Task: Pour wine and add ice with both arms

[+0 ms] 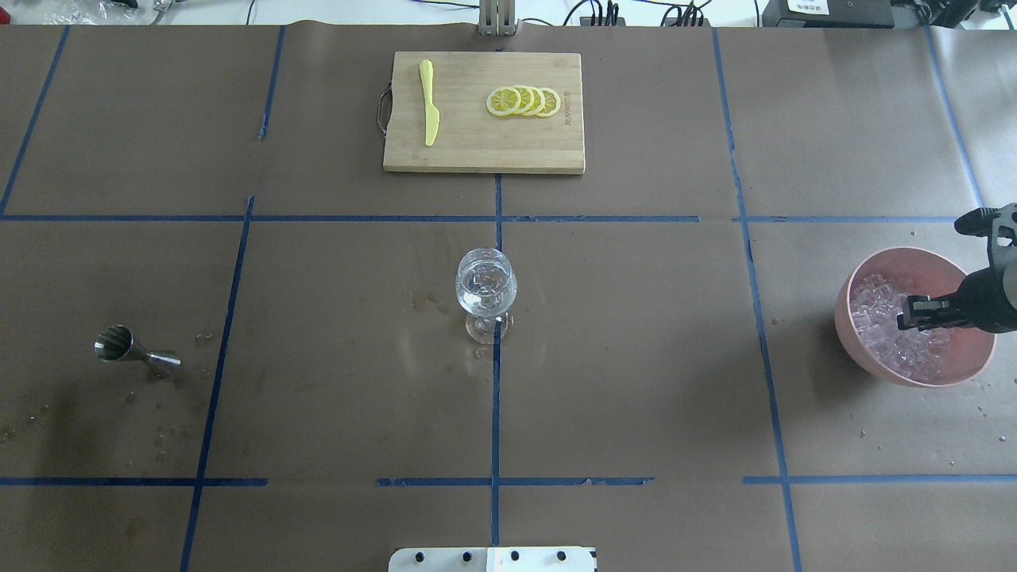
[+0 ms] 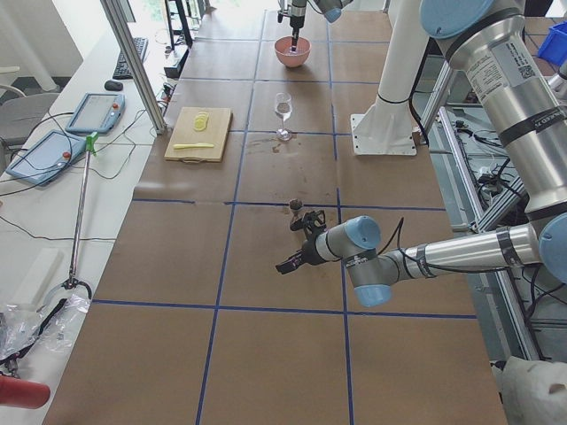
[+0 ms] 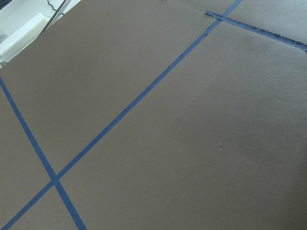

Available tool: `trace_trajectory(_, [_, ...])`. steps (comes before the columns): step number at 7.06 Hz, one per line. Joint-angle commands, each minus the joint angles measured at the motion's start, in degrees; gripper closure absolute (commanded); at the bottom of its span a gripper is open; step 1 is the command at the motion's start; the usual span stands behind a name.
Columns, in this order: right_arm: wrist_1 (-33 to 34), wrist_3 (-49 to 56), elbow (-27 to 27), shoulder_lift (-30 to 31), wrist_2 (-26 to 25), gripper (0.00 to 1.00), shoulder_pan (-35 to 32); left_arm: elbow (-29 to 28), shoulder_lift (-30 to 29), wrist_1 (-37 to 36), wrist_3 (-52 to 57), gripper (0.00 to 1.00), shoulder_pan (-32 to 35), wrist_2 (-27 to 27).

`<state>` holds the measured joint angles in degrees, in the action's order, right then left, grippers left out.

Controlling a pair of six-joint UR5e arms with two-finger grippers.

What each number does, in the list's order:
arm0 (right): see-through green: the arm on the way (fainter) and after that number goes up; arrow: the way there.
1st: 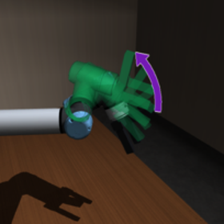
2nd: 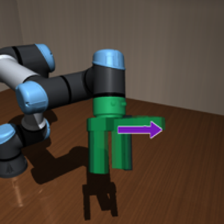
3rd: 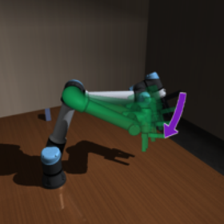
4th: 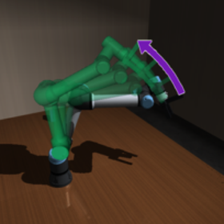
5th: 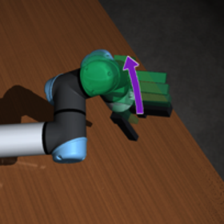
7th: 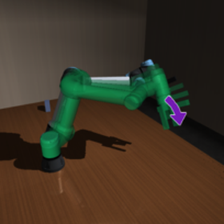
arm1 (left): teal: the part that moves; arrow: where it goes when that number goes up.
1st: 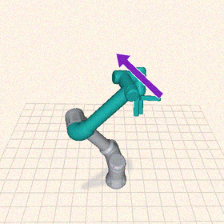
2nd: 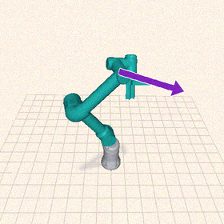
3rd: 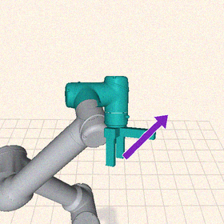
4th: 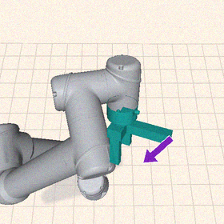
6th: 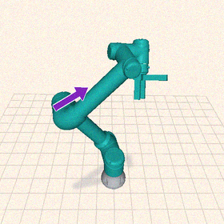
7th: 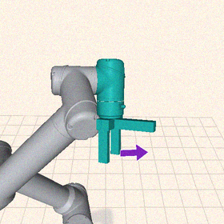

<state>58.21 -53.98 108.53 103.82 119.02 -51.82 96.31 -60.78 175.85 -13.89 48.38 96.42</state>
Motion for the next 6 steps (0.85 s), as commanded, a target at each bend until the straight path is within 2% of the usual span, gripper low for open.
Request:
trace_trajectory(1, [-0.03, -0.07, 1.76, -0.28, -0.02, 1.00, -0.21, -0.16, 0.14, 0.37, 0.27, 0.01, 0.57, 0.08])
trace_trajectory(3, [0.76, -0.16, 8.25, -0.46, 0.94, 1.00, -1.78, -1.47, 0.67, 1.50, 0.36, 0.00, 6.87, 2.52])
trace_trajectory(4, [0.76, -1.73, 10.71, -1.59, 1.38, 1.00, -2.05, -3.65, -0.12, 1.86, 0.44, 0.00, 12.04, 8.02])
trace_trajectory(5, [1.02, -9.49, 11.09, -6.82, 1.74, 1.00, -1.97, -3.85, -0.30, 1.95, 0.45, 0.00, 15.31, 11.47])
trace_trajectory(6, [1.81, -19.40, 11.35, -12.62, 2.35, 1.00, 0.64, -4.02, -0.47, 3.43, 0.45, 0.00, 15.43, 11.42])
